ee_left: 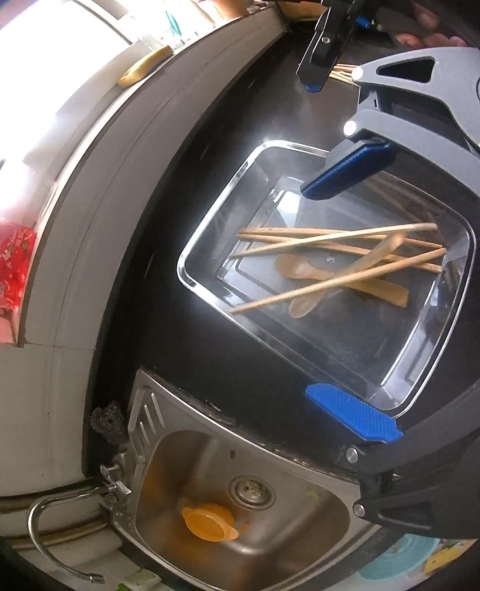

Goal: Organize utensils
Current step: 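Carry both chopsticks into the clear tray and open both tools, then move both open tools back over the remaining chopsticks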

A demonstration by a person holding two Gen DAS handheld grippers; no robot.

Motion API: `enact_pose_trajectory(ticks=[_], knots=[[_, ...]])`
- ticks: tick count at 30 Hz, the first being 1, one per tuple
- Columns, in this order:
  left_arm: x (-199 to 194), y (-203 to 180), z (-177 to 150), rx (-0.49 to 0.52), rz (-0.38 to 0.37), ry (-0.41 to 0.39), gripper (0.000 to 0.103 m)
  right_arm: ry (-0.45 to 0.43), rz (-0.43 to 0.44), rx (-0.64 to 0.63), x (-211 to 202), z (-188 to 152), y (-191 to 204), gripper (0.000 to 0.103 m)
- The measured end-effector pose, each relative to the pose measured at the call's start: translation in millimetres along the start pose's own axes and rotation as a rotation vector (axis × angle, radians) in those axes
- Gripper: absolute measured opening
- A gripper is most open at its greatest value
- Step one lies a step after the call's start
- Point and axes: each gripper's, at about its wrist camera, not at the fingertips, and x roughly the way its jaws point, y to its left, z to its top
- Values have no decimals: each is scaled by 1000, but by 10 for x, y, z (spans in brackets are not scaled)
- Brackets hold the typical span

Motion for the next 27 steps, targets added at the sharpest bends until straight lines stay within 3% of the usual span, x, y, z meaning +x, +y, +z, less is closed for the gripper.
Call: enact_pose_trajectory(ticks=[8,15,22,27], knots=[[-66,-388,-192,67,5,0,97,-36,15,8,-276,-129,-232,76],[-2,-1302,-498,231,-34,18,97,-89,-29,58,-800,-343,-952,76],[221,-2578,-1075,492,-111,40,97,-162,-226,100,-1552,-766,-2156,76],[455,-3233,-1501,652,-121,72,97,-147,-421,45,-1798,-1160,-2841,76]])
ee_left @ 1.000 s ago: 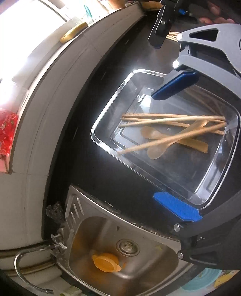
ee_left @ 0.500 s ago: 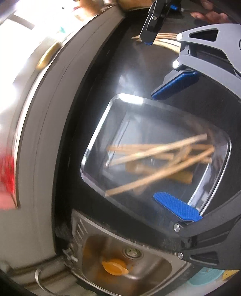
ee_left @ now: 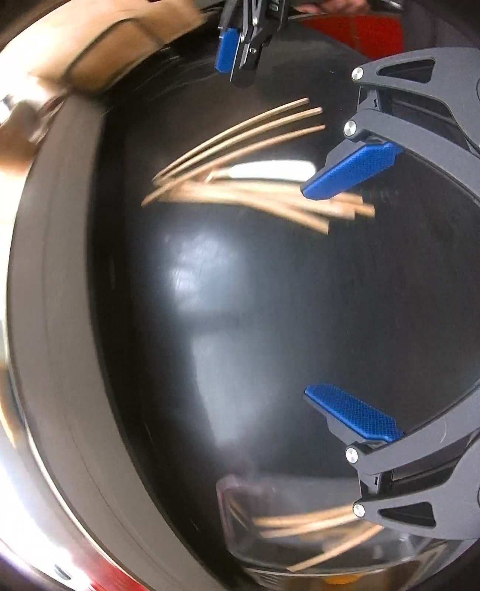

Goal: Organize utensils
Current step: 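Move both open tools back over the remaining chopsticks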

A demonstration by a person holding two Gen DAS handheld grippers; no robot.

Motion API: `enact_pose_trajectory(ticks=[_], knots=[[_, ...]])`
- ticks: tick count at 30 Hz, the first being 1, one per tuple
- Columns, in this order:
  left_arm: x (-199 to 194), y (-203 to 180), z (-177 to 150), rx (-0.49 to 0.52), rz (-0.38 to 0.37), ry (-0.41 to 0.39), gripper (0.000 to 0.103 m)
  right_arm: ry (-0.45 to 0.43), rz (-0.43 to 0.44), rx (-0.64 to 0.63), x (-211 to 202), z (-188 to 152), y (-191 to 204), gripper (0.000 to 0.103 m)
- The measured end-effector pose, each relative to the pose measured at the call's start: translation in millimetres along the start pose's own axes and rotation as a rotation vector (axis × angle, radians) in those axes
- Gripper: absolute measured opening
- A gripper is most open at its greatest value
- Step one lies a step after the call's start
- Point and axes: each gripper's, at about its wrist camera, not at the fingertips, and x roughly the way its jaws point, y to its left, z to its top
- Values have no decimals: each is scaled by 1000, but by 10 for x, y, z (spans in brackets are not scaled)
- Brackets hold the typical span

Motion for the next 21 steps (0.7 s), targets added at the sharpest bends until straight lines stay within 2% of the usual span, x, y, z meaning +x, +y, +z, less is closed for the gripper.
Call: enact_pose_trajectory(ticks=[3,6,10,21], knots=[[188,-246,-25,99,27,16,97,59,-42,-37,149,-250,-292,76],[327,-393,1,180,24,31,97,93,-32,-48,260,-426,-372,76],[520,-447,77,241,12,55,97,102,-24,-51,371,-503,-372,76],[828,-396,395,336,0,88,95,88,-48,-43,594,-262,-361,76]])
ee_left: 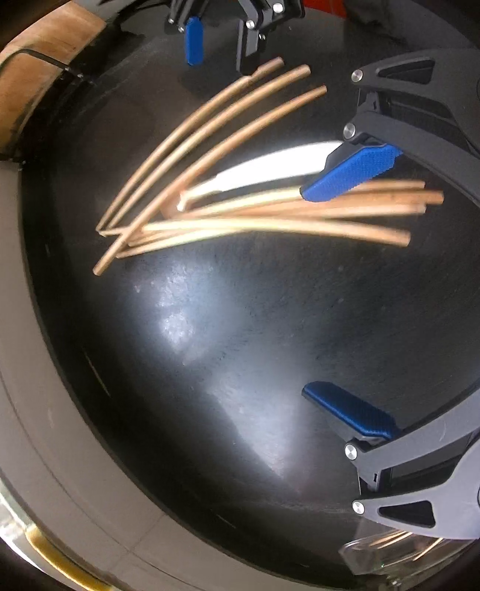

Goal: Organize utensils
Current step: 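Move both open tools back over the remaining chopsticks, then grasp a chopstick with the right tool while the left tool grasps another chopstick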

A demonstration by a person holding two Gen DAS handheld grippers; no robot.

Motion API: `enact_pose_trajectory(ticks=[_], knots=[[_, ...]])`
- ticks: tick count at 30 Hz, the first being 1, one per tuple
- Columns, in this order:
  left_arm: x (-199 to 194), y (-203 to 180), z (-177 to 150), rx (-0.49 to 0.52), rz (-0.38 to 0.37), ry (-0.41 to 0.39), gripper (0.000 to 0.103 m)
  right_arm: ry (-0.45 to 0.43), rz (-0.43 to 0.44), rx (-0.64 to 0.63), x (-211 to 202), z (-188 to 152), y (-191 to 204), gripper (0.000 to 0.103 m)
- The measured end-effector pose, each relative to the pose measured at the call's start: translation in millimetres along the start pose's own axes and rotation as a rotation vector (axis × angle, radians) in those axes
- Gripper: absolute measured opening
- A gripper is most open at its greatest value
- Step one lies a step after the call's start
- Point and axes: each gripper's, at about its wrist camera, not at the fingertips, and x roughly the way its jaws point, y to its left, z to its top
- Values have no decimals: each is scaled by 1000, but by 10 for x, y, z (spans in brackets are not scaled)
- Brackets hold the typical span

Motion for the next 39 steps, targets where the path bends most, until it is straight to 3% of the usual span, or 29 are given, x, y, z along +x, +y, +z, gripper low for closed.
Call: enact_pose_trajectory(ticks=[8,11,17,20,23,25,27,29,39], knots=[[261,264,124,-1,-58,31,95,1,-49,-30,182,190,70,76],[311,287,215,-5,-73,15,95,-9,-92,-54,225,257,110,76],[340,186,420,73,-103,-26,90,-38,-96,-56,259,441,88,69],[326,157,499,100,-113,-50,77,-54,-89,-68,290,563,90,59],[294,107,562,118,-119,-62,56,-69,-80,-87,299,659,135,41],[297,36,616,137,-117,-72,30,-72,-70,-100,313,728,184,15],[228,-43,615,154,-110,-72,20,-69,-70,-99,326,755,195,8],[213,-75,611,149,-92,-74,8,-69,-66,-87,319,776,188,8],[165,279,570,-224,-149,-14,6,-85,-49,65,143,805,-127,7]])
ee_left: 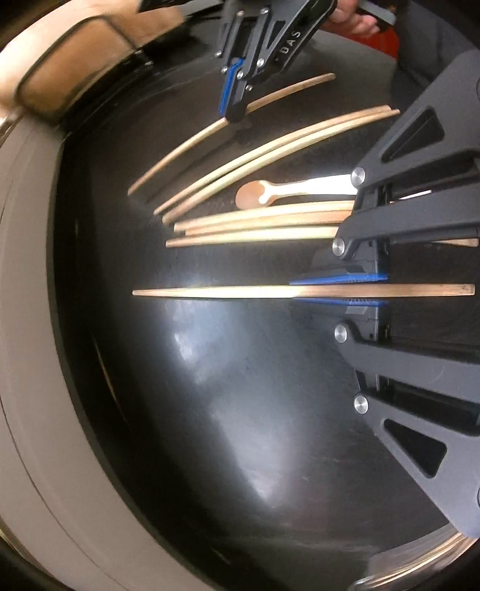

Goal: Organize utensils
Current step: 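Grasp a chopstick with the right tool while the left tool grasps another chopstick, then carry both chopsticks into the clear tray and open both tools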

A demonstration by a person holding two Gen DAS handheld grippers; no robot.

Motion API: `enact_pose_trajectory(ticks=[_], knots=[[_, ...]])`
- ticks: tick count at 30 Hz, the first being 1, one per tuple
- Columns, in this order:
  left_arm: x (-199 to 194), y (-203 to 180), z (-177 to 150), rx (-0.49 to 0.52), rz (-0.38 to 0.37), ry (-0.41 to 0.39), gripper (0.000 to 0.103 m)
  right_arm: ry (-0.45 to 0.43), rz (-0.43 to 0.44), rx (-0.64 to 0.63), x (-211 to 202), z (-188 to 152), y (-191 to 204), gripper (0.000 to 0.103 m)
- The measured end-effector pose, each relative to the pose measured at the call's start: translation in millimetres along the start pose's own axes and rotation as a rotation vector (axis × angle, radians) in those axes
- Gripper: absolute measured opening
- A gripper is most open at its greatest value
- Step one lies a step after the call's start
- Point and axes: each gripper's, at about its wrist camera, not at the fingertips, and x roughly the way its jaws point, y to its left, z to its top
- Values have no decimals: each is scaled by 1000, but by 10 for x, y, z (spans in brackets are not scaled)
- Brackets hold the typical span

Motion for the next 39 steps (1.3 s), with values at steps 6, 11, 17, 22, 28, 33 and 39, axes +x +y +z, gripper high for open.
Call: enact_pose_trajectory(ticks=[6,11,17,22,28,33,39], knots=[[-346,6,-126,-72,46,-19,6,-13,38,32,-248,-15,-76,7],[-728,-25,-284,-134,74,-39,6,-30,70,25,-580,-127,-51,7],[-1024,-143,-422,-186,112,-56,6,-36,117,1,-918,-157,71,7],[-1212,-111,-533,-224,158,-76,6,-40,169,-21,-1127,-158,289,7],[-1520,174,-789,-289,198,-113,6,-49,225,-92,-1296,-111,809,7],[-1785,556,-1039,-345,224,-132,6,-53,285,-154,-1385,-49,1409,7],[-2149,1171,-1391,-422,262,-155,6,-42,382,-221,-1416,-13,2313,7]])
